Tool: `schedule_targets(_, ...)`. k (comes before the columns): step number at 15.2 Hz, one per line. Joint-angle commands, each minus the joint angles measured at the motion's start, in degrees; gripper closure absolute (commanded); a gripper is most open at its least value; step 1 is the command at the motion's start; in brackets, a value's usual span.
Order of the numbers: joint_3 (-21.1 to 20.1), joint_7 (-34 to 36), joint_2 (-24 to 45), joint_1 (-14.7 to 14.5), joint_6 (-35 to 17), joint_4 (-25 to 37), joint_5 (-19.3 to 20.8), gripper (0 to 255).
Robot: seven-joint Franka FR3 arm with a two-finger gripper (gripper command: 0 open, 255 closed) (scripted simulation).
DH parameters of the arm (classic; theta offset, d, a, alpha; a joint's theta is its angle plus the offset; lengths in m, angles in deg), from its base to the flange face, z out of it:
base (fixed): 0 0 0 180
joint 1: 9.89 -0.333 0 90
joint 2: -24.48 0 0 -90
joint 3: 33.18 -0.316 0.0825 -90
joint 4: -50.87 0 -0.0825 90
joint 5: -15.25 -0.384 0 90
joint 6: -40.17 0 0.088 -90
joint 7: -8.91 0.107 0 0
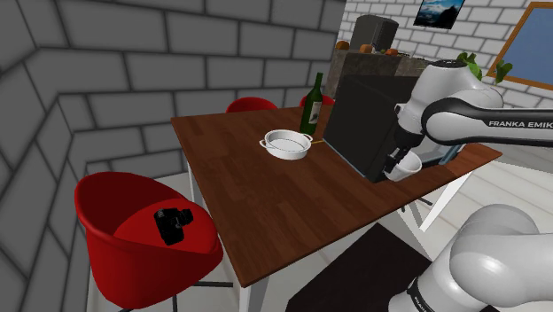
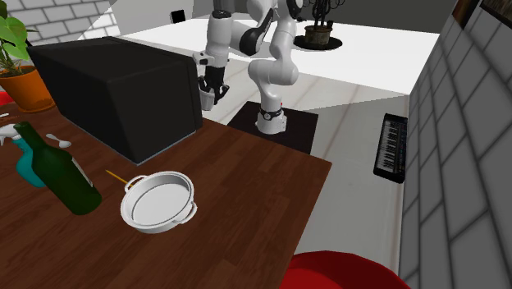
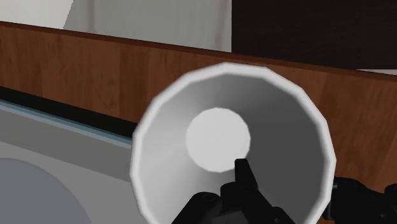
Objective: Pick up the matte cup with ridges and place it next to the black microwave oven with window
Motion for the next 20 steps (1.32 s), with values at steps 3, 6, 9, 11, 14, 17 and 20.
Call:
schedule_targets(3, 5.9, 2.5, 10.6, -3.1, -2.3, -3.3, 3.5, 255)
schedule_targets(6, 8.0, 3.7, 9.8, -5.3, -1.3, -3.1, 5.0, 255)
schedule_targets(9, 9.4, 4.0, 12.3, -7.3, -2.0, -0.8, 5.3, 0)
schedule_targets(11, 10.2, 3.6, 10.7, -5.9, -2.7, -3.0, 6.5, 0)
schedule_targets(14, 8.6, 4.6, 7.7, -7.7, 2.0, -1.8, 5.2, 0)
schedule_targets(17, 5.3, 4.1, 5.3, -8.9, 8.1, 1.7, 1.8, 0)
schedule_targets(20, 3.9, 3.1, 5.9, -7.2, 7.4, 1.6, 0.7, 0)
